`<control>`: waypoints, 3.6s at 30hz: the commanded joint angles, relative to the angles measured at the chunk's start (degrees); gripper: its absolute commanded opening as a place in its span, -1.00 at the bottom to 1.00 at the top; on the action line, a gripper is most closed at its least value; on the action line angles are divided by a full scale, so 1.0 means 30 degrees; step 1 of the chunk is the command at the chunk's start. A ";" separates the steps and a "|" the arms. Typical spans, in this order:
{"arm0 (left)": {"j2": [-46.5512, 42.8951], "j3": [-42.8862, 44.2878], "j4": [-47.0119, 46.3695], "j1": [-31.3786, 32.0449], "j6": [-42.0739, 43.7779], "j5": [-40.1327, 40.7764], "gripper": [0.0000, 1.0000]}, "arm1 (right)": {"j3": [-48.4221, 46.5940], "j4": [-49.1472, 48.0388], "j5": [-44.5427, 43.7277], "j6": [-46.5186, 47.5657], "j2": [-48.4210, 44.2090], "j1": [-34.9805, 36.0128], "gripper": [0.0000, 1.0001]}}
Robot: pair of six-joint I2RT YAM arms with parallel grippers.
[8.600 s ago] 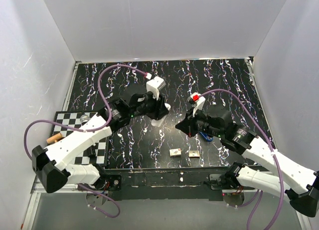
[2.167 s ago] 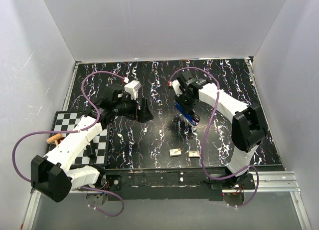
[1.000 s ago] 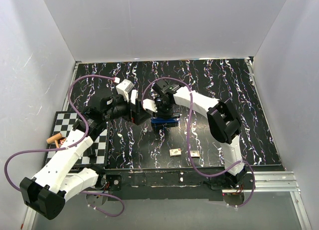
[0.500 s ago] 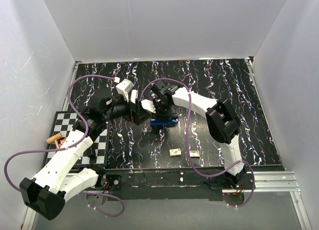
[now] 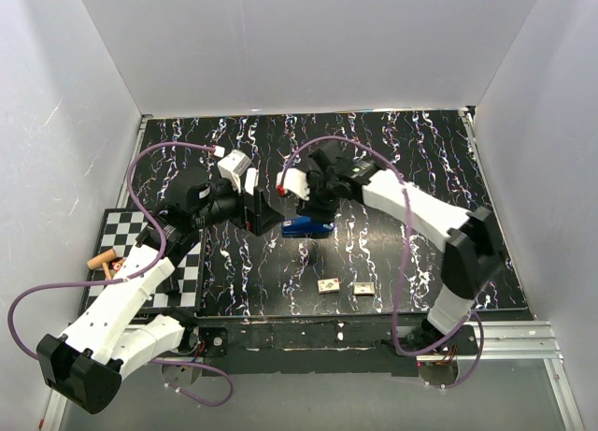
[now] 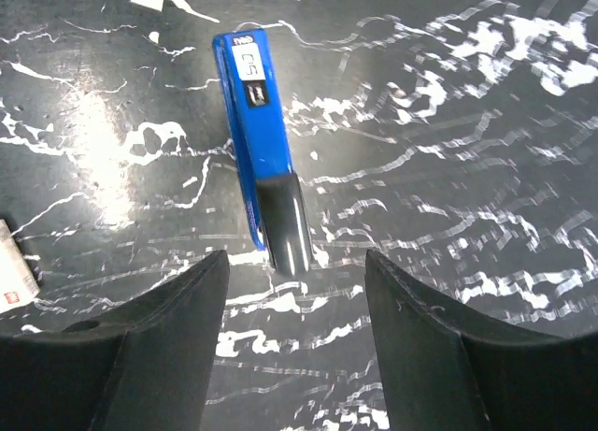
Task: Unload the staples from the stapler
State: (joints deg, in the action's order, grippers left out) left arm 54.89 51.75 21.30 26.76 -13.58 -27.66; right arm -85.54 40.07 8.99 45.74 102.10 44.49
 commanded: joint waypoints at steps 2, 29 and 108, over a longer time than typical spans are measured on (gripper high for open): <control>-0.0602 -0.0344 -0.0595 0.0073 0.0426 0.0313 0.96 | 0.2347 -0.2547 -0.0859 -0.3082 -0.4819 -0.0299 0.38; 0.9705 0.5658 -0.1035 0.2090 0.8536 0.0690 0.96 | 0.9935 -0.3926 -0.7540 -1.9376 -1.5340 -0.0533 0.86; 1.4226 0.7419 -0.1710 0.5112 1.2851 0.2016 -1.00 | 1.2225 -0.2549 -0.2910 -2.0198 -1.8068 -0.0504 0.71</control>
State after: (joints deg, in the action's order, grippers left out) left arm 107.92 72.86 16.78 41.78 27.88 -17.30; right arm -45.28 31.66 1.26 -16.16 48.84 42.87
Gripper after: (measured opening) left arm 0.309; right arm 0.859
